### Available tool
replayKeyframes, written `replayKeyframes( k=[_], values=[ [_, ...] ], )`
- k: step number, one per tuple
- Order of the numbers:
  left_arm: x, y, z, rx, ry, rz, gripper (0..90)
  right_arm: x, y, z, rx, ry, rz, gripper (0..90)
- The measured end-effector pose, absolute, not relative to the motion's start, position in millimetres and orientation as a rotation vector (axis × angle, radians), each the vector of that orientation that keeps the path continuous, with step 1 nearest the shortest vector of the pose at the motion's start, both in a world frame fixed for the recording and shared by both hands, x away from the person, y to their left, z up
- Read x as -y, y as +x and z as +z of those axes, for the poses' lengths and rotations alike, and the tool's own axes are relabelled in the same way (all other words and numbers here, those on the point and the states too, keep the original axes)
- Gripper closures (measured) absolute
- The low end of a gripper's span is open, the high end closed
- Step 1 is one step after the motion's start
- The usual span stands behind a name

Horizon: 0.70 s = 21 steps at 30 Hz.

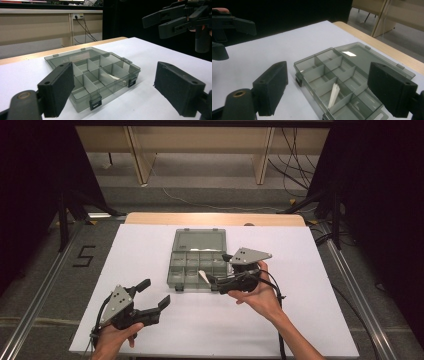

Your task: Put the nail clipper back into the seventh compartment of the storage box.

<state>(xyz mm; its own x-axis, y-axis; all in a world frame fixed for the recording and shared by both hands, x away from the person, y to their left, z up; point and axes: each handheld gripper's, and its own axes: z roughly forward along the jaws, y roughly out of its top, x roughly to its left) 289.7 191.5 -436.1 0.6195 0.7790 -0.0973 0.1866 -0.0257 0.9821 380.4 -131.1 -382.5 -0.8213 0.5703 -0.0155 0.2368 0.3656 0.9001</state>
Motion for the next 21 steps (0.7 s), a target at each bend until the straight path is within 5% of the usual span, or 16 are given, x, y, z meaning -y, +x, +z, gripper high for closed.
replayKeyframes(
  k=[21],
  values=[
    [-191.4,289.3,-435.8,-0.832,1.555,0.571,15.6,146.7,368.4,-384.5,-2.244,0.718,1.49,18.0]
  ],
)
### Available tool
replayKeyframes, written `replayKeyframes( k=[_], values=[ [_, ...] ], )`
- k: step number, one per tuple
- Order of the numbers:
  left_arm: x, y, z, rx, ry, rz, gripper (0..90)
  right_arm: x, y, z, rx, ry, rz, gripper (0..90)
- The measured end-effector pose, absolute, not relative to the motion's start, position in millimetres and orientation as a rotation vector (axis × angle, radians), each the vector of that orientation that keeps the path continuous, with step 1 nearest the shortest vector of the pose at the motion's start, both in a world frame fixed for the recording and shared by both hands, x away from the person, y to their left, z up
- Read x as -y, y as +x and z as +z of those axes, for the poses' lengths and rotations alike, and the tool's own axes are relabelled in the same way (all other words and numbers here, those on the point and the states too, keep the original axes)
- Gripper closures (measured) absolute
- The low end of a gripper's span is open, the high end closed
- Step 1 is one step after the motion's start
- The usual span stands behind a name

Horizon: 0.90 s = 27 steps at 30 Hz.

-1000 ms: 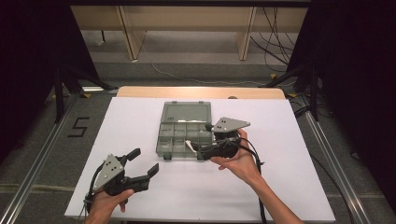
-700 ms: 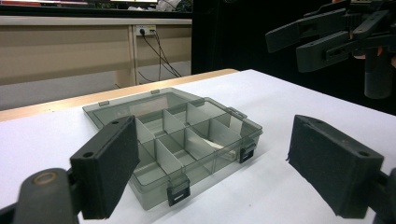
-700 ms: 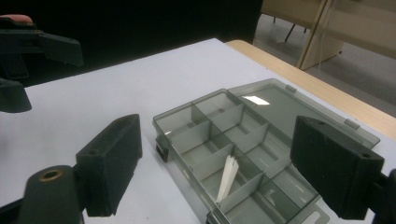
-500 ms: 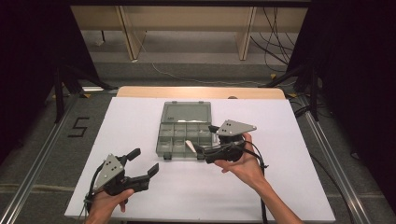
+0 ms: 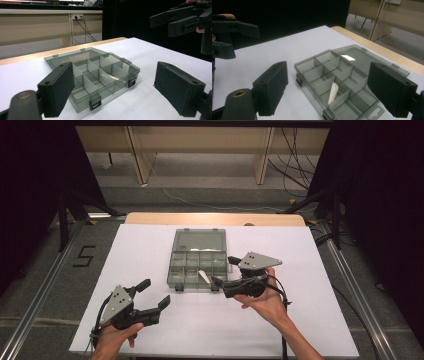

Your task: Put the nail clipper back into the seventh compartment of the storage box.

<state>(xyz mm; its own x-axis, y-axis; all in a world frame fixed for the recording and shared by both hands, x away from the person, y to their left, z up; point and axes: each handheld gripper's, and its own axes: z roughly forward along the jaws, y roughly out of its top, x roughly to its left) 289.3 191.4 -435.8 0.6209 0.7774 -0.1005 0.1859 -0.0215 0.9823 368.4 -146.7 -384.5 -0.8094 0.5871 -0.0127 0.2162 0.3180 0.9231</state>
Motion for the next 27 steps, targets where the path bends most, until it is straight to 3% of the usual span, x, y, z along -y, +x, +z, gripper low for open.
replayKeyframes(
  k=[27],
  values=[
    [-190.8,289.6,-436.3,-0.832,1.557,0.57,15.6,166.8,353.9,-389.0,-2.186,0.756,1.562,17.0]
  ],
)
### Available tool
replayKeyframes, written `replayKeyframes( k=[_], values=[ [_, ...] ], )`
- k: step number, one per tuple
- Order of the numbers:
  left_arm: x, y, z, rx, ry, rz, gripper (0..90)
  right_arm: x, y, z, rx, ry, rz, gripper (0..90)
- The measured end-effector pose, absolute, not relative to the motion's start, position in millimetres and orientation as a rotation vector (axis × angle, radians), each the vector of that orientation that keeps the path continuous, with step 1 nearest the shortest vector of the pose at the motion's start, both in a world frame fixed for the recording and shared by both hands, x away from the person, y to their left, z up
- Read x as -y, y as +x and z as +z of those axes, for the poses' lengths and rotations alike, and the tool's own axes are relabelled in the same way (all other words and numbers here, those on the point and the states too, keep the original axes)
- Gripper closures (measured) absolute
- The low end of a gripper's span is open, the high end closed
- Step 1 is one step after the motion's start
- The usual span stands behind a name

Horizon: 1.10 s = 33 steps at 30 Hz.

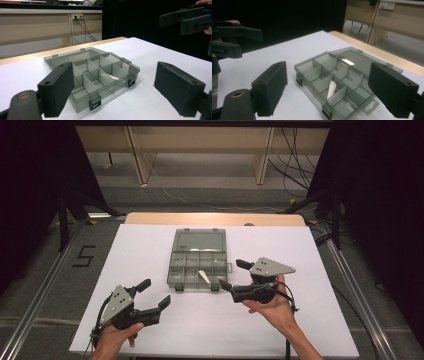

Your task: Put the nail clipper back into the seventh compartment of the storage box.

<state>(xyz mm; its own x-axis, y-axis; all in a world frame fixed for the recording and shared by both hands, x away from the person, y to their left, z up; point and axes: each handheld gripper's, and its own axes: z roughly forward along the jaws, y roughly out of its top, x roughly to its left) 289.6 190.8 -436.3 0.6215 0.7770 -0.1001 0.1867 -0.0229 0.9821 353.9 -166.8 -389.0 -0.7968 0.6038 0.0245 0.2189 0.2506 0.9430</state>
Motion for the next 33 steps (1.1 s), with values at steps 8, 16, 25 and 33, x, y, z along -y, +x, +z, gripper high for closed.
replayKeyframes(
  k=[8,16,25,33],
  values=[
    [-190.7,290.1,-436.9,-0.832,1.561,0.571,15.6,170.8,350.0,-390.0,-2.162,0.731,1.581,16.3],
    [-190.8,289.6,-436.4,-0.83,1.556,0.569,15.6,174.2,346.1,-392.9,-2.144,0.744,1.59,16.2],
    [-191.3,291.0,-437.3,-0.839,1.559,0.564,15.5,178.9,342.2,-394.2,-2.13,0.752,1.609,16.2],
    [-191.2,290.7,-437.2,-0.84,1.556,0.558,15.6,184.1,336.8,-397.8,-2.112,0.756,1.613,16.1]
  ],
)
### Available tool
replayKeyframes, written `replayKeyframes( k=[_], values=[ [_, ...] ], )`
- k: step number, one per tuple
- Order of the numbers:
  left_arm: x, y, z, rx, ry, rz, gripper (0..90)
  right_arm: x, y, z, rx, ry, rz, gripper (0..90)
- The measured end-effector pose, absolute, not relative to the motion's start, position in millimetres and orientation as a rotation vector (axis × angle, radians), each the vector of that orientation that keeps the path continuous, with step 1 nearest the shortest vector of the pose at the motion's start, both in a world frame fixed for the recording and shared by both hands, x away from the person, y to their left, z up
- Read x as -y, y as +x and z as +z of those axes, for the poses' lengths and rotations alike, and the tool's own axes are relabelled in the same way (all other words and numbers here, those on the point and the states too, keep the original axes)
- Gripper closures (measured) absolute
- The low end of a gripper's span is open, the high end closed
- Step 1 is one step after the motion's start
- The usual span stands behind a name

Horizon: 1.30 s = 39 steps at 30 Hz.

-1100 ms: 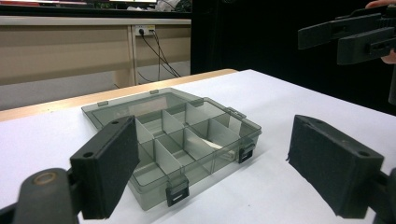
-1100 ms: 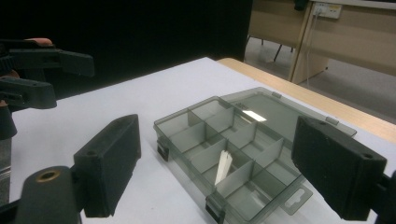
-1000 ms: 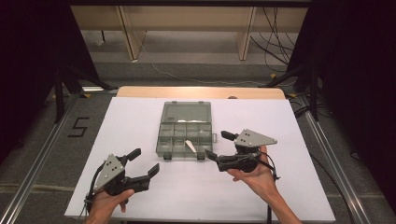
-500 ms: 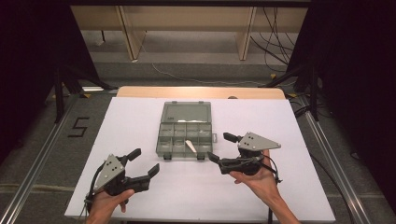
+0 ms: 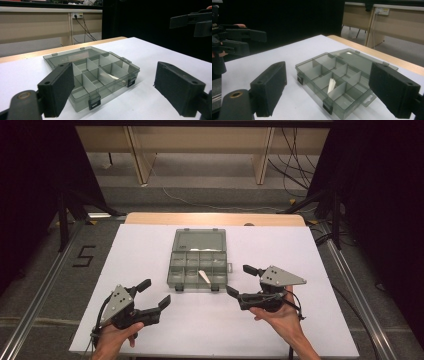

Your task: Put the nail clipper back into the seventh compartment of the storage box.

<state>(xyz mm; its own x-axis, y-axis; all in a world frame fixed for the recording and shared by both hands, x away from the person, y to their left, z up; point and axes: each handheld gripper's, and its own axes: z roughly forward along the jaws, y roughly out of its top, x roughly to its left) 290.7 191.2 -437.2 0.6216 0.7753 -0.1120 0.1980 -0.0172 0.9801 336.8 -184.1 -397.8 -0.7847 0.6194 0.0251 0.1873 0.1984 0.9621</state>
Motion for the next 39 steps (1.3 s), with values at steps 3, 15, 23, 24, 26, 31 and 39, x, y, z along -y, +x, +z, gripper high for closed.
replayKeyframes(
  k=[3,15,23,24,26,31,39],
  values=[
    [-191.2,290.8,-437.3,-0.841,1.558,0.558,15.6,185.7,336.0,-399.0,-2.094,0.763,1.619,16.0],
    [-190.5,290.4,-437.4,-0.836,1.559,0.561,15.6,191.6,331.1,-403.3,-2.1,0.775,1.617,16.0],
    [-190.3,290.1,-437.5,-0.835,1.561,0.561,15.6,193.9,328.3,-407.5,-2.107,0.792,1.618,15.9],
    [-190.3,290.1,-437.4,-0.834,1.562,0.561,15.6,194.8,328.0,-408.1,-2.099,0.796,1.6,15.9],
    [-190.3,290.0,-437.4,-0.834,1.561,0.56,15.6,195.3,328.1,-410.2,-2.1,0.805,1.626,15.9],
    [-190.0,290.0,-437.4,-0.835,1.562,0.559,15.6,200.3,326.1,-410.4,-2.098,0.814,1.606,15.9],
    [-189.7,289.8,-437.5,-0.836,1.561,0.556,15.6,205.0,322.8,-415.9,-2.088,0.821,1.597,16.0]
  ],
)
